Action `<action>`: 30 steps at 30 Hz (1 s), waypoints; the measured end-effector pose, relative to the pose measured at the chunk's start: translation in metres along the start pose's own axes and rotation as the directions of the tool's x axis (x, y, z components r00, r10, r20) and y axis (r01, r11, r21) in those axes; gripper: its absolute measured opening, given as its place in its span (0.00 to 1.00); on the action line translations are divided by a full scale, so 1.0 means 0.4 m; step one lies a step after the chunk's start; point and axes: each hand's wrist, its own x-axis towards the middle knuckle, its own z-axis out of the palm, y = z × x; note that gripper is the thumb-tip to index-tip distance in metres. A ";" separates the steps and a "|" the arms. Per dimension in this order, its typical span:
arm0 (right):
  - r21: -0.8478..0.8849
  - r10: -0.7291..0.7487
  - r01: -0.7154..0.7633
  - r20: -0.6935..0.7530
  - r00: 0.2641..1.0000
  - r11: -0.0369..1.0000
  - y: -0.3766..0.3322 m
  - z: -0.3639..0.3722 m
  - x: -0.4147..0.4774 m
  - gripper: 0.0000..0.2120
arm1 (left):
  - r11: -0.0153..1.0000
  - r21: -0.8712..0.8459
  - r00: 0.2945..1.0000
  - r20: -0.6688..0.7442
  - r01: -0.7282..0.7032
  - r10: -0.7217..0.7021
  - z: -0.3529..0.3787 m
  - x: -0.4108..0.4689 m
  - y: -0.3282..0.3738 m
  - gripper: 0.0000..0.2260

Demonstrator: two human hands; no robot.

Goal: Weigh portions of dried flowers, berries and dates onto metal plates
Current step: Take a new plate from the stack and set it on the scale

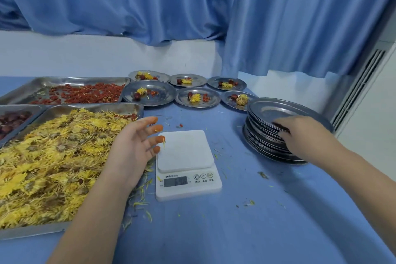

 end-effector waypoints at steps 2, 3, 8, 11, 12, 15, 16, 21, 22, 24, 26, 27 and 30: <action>0.057 0.044 -0.042 -0.039 0.998 0.998 0.000 -0.008 0.002 0.09 | 1.000 0.008 1.000 0.000 -0.005 0.005 -0.002 0.001 -0.001 0.10; 0.101 0.069 -0.063 -0.049 0.996 0.993 0.000 -0.011 0.003 0.09 | 1.000 0.011 1.000 0.001 -0.008 0.008 -0.003 0.000 0.000 0.10; 0.295 0.132 -0.125 -0.004 0.991 0.947 0.004 -0.033 0.006 0.09 | 1.000 0.004 1.000 -0.003 -0.008 0.008 0.000 -0.003 0.001 0.10; 0.243 0.072 -0.033 -0.155 0.985 0.970 0.009 -0.049 0.007 0.04 | 1.000 -0.003 1.000 0.006 0.002 -0.002 0.001 -0.003 0.001 0.10; 0.184 0.015 0.032 -0.248 0.969 0.983 0.010 -0.052 0.007 0.02 | 1.000 -0.005 1.000 0.004 0.004 -0.004 0.000 -0.002 0.000 0.10; 0.027 -0.164 0.200 -0.471 0.867 0.979 0.001 -0.057 0.007 0.02 | 1.000 -0.012 1.000 -0.010 0.003 -0.003 -0.001 -0.001 0.002 0.09; -0.010 -0.218 0.250 -0.521 0.825 0.968 -0.004 -0.056 0.009 0.03 | 1.000 -0.017 1.000 -0.013 0.000 -0.001 -0.002 -0.001 0.002 0.09; -0.100 -0.394 0.446 -0.660 0.639 0.890 -0.074 -0.027 0.003 0.05 | 0.995 -0.053 0.990 -0.118 -0.079 0.072 -0.004 -0.002 0.006 0.08; -0.118 -0.421 0.473 -0.674 0.608 0.873 -0.099 -0.016 -0.001 0.06 | 0.992 -0.063 0.981 -0.165 -0.110 0.099 -0.006 -0.002 0.008 0.07; -0.144 -0.463 0.515 -0.681 0.568 0.845 -0.159 0.013 -0.008 0.07 | 0.983 -0.085 0.959 -0.246 -0.165 0.140 -0.010 0.000 0.013 0.07; -0.144 -0.495 0.553 -0.664 0.561 0.820 -0.224 0.047 -0.012 0.09 | 0.975 -0.101 0.944 -0.288 -0.198 0.162 -0.014 -0.001 0.017 0.07; -0.139 -0.506 0.565 -0.649 0.569 0.813 -0.253 0.064 -0.012 0.10 | 0.973 -0.105 0.941 -0.295 -0.206 0.168 -0.015 -0.001 0.018 0.07; -0.103 -0.512 0.572 -0.592 0.622 0.814 -0.326 0.117 -0.007 0.12 | 0.971 -0.108 0.938 -0.299 -0.213 0.173 -0.018 0.000 0.018 0.07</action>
